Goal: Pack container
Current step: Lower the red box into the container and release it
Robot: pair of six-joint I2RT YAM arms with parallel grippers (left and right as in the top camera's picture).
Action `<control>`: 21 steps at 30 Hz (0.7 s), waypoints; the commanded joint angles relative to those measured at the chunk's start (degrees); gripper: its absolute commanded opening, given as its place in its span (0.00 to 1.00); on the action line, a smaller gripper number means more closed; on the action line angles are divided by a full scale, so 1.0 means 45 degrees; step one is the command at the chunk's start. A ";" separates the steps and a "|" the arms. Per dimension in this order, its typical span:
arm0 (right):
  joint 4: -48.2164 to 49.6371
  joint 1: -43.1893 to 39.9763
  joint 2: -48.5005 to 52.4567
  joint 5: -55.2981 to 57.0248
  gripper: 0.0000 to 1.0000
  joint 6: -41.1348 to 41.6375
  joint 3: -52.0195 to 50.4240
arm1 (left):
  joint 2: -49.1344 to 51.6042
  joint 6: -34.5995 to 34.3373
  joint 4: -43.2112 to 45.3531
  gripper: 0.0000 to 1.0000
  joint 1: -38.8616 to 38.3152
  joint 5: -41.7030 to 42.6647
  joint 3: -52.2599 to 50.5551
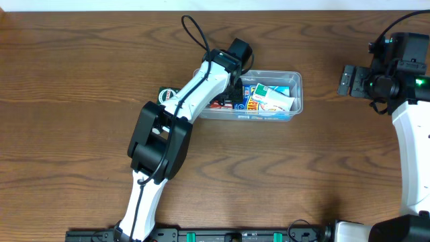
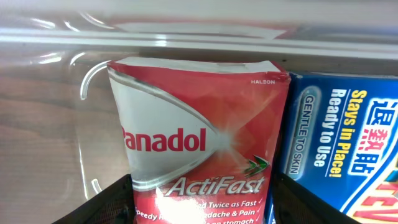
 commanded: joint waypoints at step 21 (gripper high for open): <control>0.0029 -0.0087 -0.0112 0.0039 0.99 0.0165 0.0141 | -0.1661 0.0826 -0.0427 0.69 -0.0029 -0.0049 0.0272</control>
